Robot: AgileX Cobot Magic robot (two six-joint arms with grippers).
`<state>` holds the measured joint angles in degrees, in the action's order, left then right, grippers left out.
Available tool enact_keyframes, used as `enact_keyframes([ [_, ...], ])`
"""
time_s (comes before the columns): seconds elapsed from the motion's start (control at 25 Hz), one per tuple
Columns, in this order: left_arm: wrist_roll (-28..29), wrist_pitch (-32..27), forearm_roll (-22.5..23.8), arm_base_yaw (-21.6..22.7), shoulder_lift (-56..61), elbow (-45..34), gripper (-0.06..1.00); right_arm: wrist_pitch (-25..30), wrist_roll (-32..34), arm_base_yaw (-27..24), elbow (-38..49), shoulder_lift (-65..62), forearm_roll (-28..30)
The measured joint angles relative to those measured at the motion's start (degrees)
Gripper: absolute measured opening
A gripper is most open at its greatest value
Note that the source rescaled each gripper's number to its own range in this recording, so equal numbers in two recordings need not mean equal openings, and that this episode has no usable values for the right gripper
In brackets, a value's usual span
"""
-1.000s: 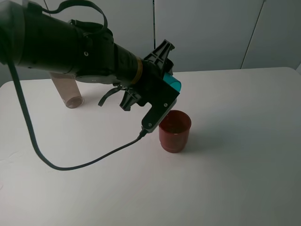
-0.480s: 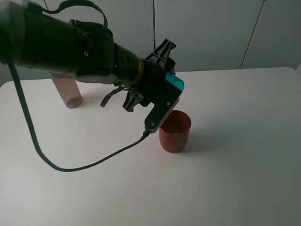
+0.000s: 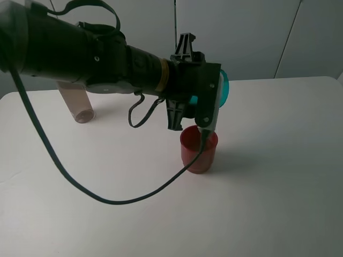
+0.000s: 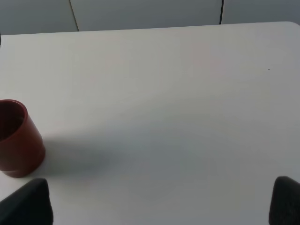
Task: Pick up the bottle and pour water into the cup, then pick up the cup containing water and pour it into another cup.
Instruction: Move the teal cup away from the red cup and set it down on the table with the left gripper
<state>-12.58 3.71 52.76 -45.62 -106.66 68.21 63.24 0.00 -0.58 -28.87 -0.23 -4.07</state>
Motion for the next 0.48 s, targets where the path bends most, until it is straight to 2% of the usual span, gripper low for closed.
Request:
enact_keyframes([
  [0.16, 8.7, 5.6, -4.5, 3.6, 0.0, 0.0, 0.07, 0.0, 0.0, 0.0, 0.0, 0.0, 0.0],
  [0.36, 10.3, 10.7, -16.8, 7.6, 0.0, -0.1, 0.07, 0.0, 0.0, 0.0, 0.0, 0.0, 0.0],
  [0.48, 10.4, 15.9, -23.7, 10.7, -0.2, -1.2, 0.07, 0.0, 0.0, 0.0, 0.0, 0.0, 0.0],
])
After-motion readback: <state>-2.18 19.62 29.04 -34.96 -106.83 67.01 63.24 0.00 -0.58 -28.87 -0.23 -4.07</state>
